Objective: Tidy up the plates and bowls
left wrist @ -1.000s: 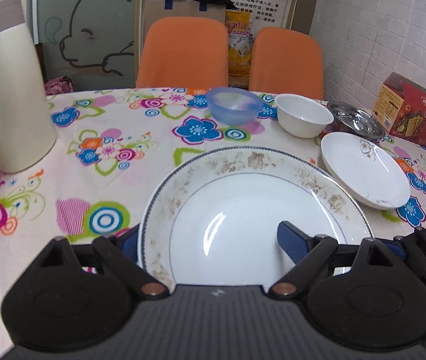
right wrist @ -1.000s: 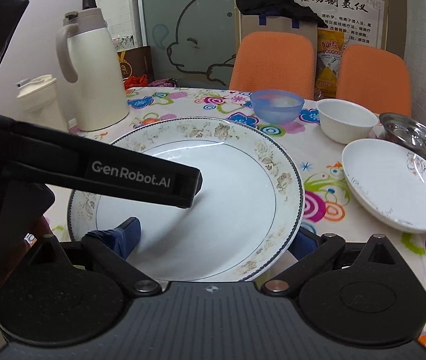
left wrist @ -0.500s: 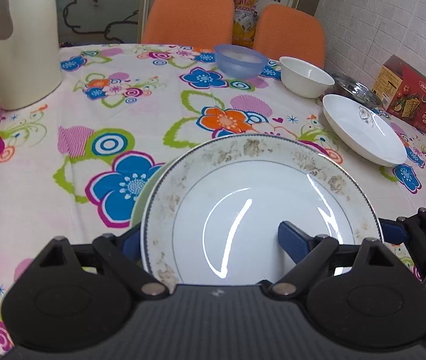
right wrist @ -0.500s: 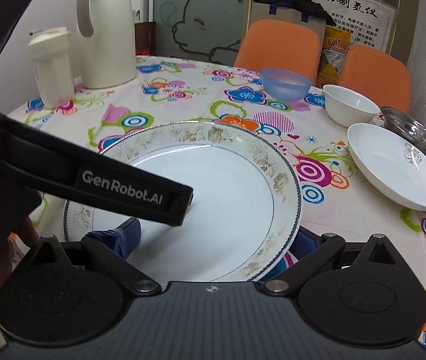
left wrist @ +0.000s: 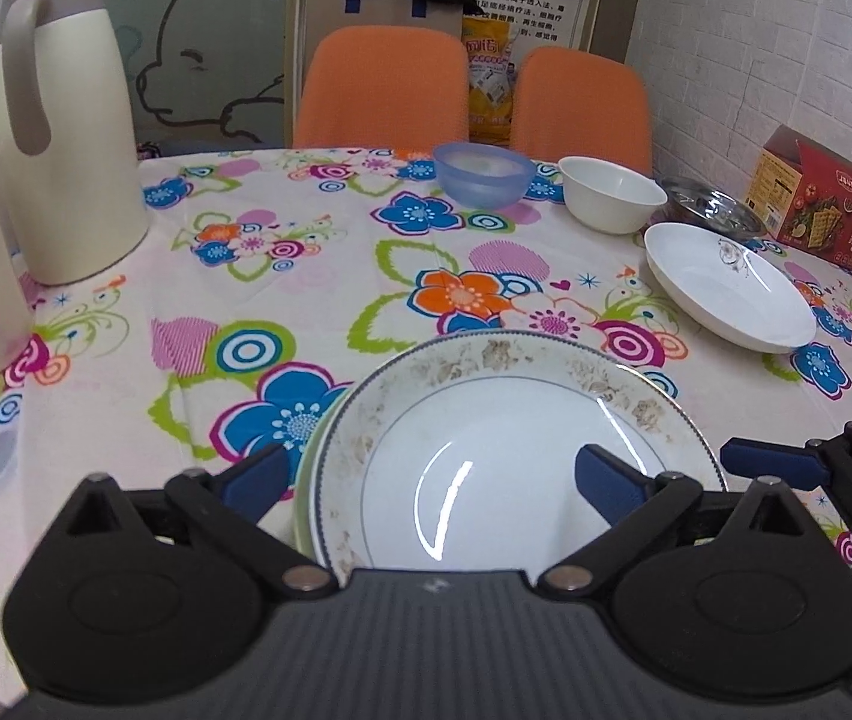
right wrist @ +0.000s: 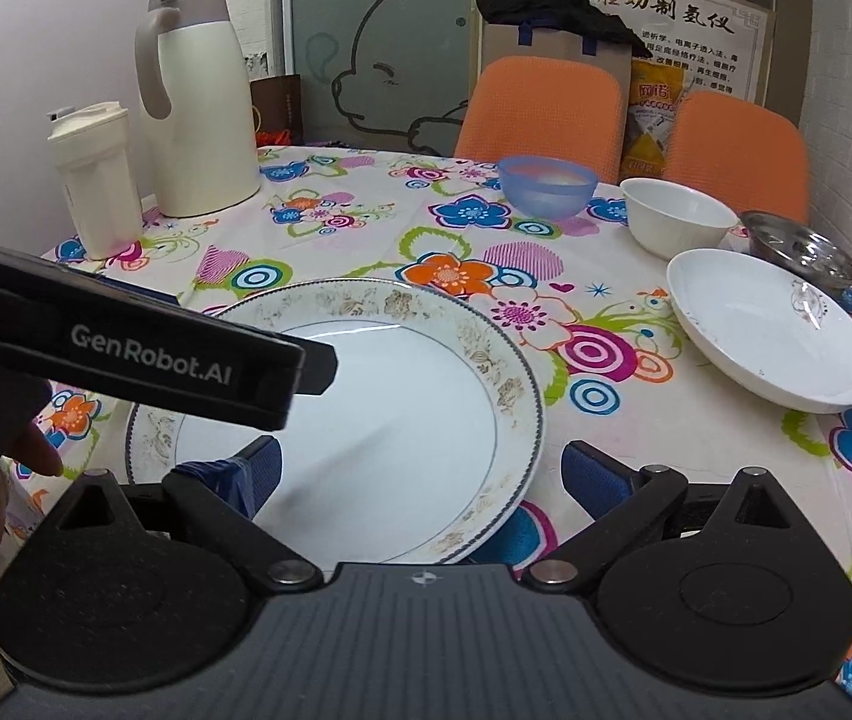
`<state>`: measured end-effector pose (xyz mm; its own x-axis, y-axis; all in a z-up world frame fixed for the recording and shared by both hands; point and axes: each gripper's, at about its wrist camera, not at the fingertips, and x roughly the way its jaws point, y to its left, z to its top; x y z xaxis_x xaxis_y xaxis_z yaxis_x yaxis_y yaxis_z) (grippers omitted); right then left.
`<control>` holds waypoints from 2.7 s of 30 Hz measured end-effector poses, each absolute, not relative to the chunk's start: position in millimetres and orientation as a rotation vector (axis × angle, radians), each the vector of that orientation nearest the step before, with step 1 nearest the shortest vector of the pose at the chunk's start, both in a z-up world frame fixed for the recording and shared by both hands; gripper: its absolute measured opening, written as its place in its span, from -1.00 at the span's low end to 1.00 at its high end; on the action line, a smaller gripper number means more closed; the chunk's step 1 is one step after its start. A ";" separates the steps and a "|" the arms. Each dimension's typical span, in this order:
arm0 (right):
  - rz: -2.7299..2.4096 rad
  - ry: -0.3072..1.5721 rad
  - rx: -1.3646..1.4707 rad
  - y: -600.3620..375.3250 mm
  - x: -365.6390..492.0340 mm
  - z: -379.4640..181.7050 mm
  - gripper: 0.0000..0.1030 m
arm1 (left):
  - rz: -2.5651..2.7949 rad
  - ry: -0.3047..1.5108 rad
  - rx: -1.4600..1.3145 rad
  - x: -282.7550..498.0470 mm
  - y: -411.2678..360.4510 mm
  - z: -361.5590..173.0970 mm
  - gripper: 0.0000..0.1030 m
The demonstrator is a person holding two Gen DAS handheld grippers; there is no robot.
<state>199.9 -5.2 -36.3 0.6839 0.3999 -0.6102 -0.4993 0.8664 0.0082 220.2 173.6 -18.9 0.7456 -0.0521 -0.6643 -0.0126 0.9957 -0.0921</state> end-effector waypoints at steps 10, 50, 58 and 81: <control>0.383 0.639 -0.043 -68.2 211.6 -33.5 0.70 | -0.062 0.722 -0.110 230.1 156.5 -6.5 0.94; 0.208 0.714 -0.011 -155.5 372.9 -60.1 0.75 | -0.271 0.940 0.009 470.0 -6.4 -47.7 0.93; 0.201 0.711 -0.008 -146.6 365.7 -59.3 0.75 | -0.318 0.935 0.009 463.7 -14.5 -43.4 0.65; 0.310 0.556 0.003 -91.1 257.2 -5.1 0.75 | -0.245 0.759 -0.060 328.5 59.5 28.6 0.65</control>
